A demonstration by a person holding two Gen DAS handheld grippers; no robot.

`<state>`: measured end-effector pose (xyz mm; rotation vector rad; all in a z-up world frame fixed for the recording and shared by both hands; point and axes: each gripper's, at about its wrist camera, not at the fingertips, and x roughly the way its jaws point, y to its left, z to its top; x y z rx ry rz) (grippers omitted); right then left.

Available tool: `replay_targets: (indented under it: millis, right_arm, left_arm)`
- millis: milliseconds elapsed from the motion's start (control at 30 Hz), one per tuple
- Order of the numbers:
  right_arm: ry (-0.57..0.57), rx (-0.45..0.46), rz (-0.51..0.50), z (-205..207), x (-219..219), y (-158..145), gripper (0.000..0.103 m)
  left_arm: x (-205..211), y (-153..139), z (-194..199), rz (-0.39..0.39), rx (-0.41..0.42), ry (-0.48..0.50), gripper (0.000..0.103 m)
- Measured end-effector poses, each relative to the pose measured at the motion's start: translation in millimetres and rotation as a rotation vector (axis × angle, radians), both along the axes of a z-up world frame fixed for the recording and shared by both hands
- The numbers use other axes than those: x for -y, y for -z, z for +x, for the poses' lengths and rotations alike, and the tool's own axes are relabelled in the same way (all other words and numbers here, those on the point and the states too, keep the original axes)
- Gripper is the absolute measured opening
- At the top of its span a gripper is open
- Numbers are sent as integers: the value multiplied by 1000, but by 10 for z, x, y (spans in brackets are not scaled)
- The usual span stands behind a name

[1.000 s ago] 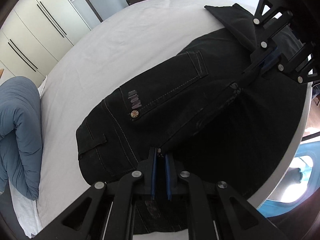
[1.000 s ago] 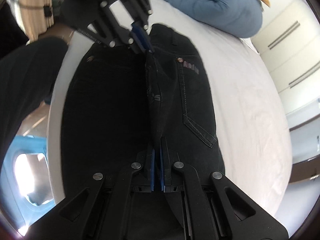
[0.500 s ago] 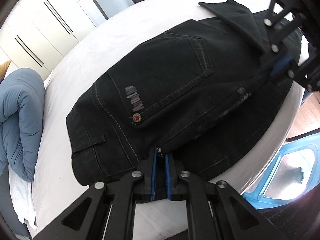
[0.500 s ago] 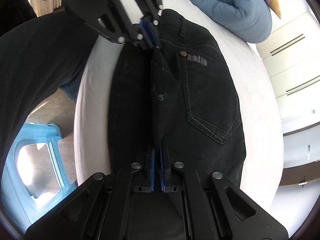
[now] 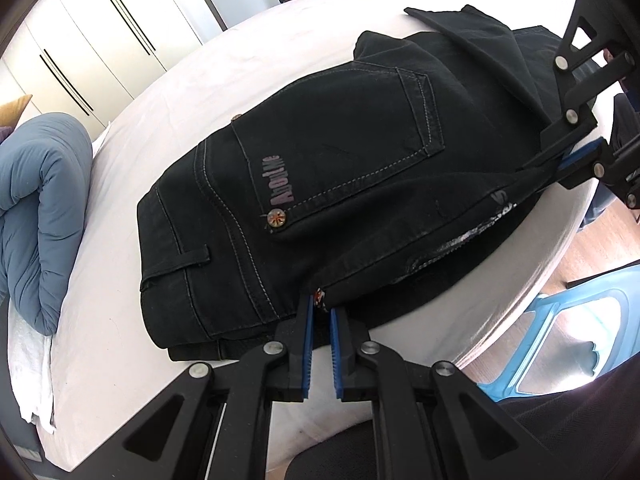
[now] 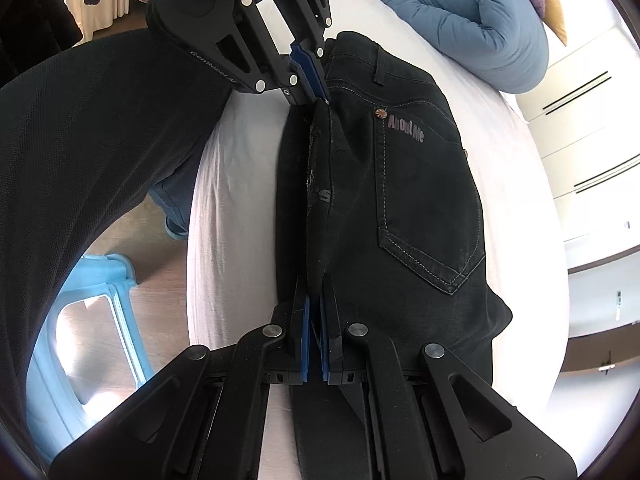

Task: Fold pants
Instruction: 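Lift the waistband with both tools and fold the jeans in half lengthwise, then open both tools and release the folded jeans onto the bed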

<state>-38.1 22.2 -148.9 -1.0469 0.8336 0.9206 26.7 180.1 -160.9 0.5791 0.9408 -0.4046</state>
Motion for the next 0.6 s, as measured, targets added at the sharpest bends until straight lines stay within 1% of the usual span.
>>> replay_targets:
  millis: [33, 67, 100, 133, 167, 200, 233, 300, 400, 467, 533, 600]
  right_arm:
    - [7, -5, 2, -11, -2, -5, 3]
    - [10, -7, 1, -21, -7, 3, 3]
    - [14, -6, -3, -34, -14, 30, 4]
    - [14, -10, -5, 3, -9, 71, 4]
    - [18, -14, -12, 0, -19, 125, 4]
    - [20, -14, -16, -8, -30, 180, 5]
    - [24, -12, -18, -7, -35, 213, 5]
    - [48, -18, -7, 1, -52, 251, 7]
    - [98, -51, 22, 68, -43, 272, 7]
    - [106, -51, 30, 78, -41, 295, 7]
    - [115, -54, 40, 91, -33, 309, 7]
    - [135, -66, 59, 119, -16, 313, 7]
  left_arm:
    - [-17, 94, -115, -6, -5, -2, 9]
    - [-37, 109, -93, -13, -13, -8, 11]
    - [-34, 123, -105, -14, -13, -15, 16]
    - [-36, 128, -120, -9, -7, -29, 26]
    - [-63, 118, -114, -12, -8, -44, 30]
    - [-88, 87, -104, -18, -14, -52, 37]
    - [-111, 52, -112, -20, -13, -64, 49]
    - [-153, -68, -140, -17, 17, -84, 58]
    - [-164, -298, -110, -50, 43, -117, 58]
    - [-155, -458, -32, -96, 71, -133, 58]
    - [-75, -543, 107, -151, 76, -137, 58]
    - [-11, -586, 277, -188, 88, -125, 58]
